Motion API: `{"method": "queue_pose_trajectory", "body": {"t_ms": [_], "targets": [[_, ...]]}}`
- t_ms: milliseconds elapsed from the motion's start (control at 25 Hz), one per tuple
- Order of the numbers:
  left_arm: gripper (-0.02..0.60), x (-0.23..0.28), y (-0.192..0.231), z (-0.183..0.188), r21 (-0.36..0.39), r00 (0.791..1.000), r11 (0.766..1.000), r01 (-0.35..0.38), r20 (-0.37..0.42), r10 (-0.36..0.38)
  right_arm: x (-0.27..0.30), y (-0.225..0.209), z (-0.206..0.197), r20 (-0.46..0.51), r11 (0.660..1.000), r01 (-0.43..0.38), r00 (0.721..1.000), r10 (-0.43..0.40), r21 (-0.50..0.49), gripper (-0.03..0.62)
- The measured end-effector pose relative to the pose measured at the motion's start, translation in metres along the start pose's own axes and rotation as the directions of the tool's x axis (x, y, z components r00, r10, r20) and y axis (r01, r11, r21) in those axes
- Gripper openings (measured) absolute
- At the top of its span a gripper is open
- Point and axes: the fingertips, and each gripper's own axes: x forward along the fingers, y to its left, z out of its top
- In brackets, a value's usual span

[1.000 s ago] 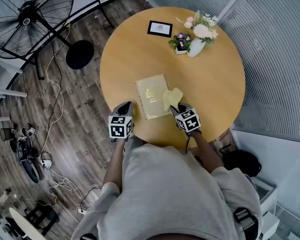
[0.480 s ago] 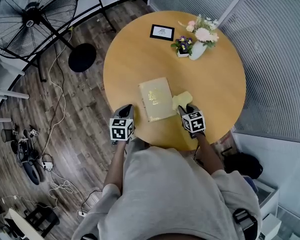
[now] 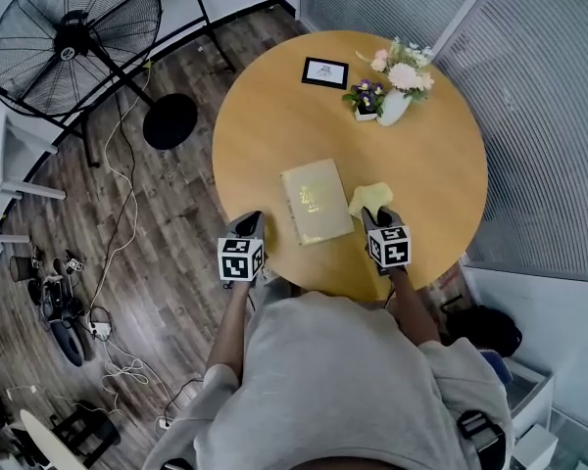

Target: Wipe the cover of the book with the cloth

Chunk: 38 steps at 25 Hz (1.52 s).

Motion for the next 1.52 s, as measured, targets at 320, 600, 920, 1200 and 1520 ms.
{"method": "queue_pose_trajectory", "body": {"t_ms": [320, 600, 920, 1200, 1520], "targets": [[0.006, -0.006, 0.011, 0.010, 0.006, 1.000, 1.000, -0.010, 0.024, 0.010, 0.005, 0.022, 0.041, 0.093, 1.000, -0.021, 0.995, 0.023, -0.017, 0.060], [0.006, -0.018, 0.030, 0.027, 0.013, 0.998, 0.999, -0.032, 0.059, 0.031, 0.008, 0.051, 0.092, 0.186, 0.996, -0.057, 0.980, 0.068, -0.066, 0.060], [0.006, -0.028, 0.048, 0.049, 0.030, 0.994, 0.998, -0.053, 0.097, 0.050, 0.007, 0.082, 0.143, 0.272, 0.987, -0.090, 0.954, 0.123, -0.133, 0.060], [0.006, -0.033, 0.064, 0.070, 0.040, 0.989, 0.997, -0.069, 0.131, 0.063, 0.002, 0.095, 0.173, 0.318, 0.983, -0.081, 0.939, 0.131, -0.166, 0.060], [0.006, -0.034, 0.067, 0.089, 0.067, 0.986, 0.995, -0.069, 0.156, 0.057, 0.000, 0.093, 0.179, 0.328, 0.983, -0.070, 0.937, 0.123, -0.169, 0.060]]}}
